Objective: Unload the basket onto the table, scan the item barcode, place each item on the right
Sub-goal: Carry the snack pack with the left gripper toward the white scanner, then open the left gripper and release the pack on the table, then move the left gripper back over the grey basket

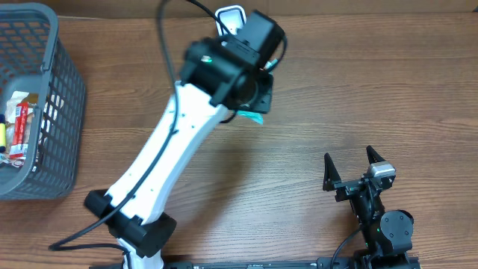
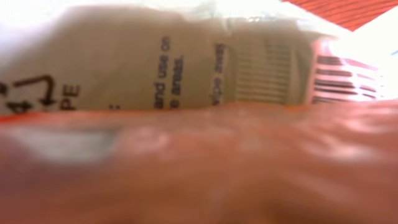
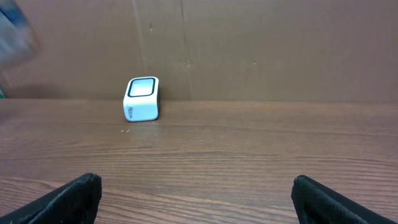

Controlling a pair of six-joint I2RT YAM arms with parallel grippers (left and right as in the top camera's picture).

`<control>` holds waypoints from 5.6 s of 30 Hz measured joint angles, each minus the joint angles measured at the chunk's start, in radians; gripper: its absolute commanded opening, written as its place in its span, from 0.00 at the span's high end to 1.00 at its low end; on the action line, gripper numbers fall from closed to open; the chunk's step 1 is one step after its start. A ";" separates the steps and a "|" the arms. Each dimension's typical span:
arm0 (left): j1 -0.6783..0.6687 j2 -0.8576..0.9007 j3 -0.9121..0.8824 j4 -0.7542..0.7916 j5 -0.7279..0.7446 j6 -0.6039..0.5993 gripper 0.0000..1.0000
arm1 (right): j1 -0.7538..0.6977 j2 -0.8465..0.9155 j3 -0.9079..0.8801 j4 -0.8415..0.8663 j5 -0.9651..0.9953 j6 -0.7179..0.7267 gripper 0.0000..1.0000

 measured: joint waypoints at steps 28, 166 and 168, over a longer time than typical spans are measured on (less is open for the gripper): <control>-0.065 0.008 -0.649 0.634 0.051 -0.186 0.81 | 0.000 0.000 0.000 0.000 0.000 0.000 0.00; 1.184 0.012 0.381 -0.014 -0.021 0.335 0.00 | 0.000 0.000 0.000 0.000 0.000 0.000 0.00; 1.204 0.012 0.381 -0.018 -0.021 0.335 0.00 | 0.000 0.000 0.000 0.000 0.000 0.000 0.00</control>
